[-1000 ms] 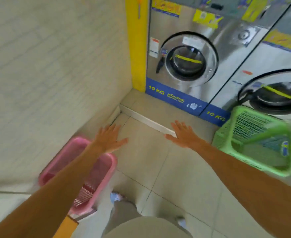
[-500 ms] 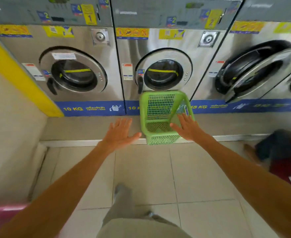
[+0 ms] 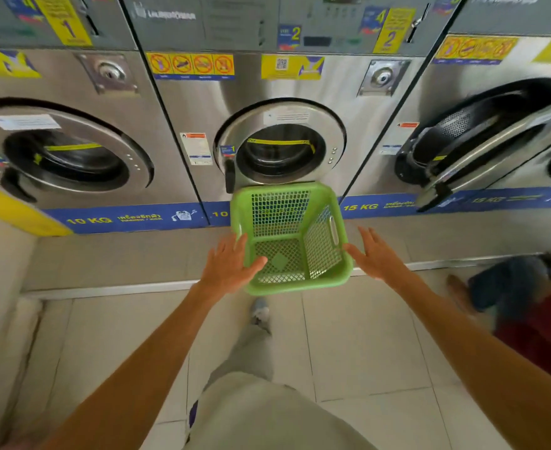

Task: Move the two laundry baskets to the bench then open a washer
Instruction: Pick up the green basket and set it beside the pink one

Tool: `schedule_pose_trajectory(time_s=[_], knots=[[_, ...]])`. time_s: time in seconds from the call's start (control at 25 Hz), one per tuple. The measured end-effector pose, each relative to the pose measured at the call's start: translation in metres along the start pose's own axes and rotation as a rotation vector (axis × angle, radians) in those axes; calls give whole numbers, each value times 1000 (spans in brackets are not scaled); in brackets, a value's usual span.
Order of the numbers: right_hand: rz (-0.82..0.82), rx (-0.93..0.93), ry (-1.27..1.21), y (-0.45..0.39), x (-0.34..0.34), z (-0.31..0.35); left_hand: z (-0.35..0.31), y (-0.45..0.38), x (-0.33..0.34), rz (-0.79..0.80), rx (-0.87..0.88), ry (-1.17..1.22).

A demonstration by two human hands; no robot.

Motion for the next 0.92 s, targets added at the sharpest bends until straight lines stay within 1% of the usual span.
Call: schedule_pose_trajectory(time_s=[0.08,0.28,0.36,0.48,0.68,0.76,0.92], knots=[[40,43,-25,-31,0,-5,2,-31,-2,31,-16,6],[69,86,-96,-83,14,-13,15,-89,-4,34,-78,68],[82,73,-89,-100,27,-21,20,-97,10,71,-128,105],[174,102,-53,-133,45,-38,27,-108,37,97,-249,192],[244,140,32,-203,68,-64,37,-136,85,-7,-427,310],[248,200,35,-234,82,-73,47,-157,107,-37,-485,339],[257,386,-60,-290,116,-74,83,-205,142,-98,-556,398]])
Point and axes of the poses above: each hand's wrist, its own y-axis away from the middle knuckle, its own x-axis out of the palm, z = x × y, the point moved 2 cm from there along -y, towards the middle knuckle, and after that the axes turned 5 degrees about x, right-handed, at the moved point
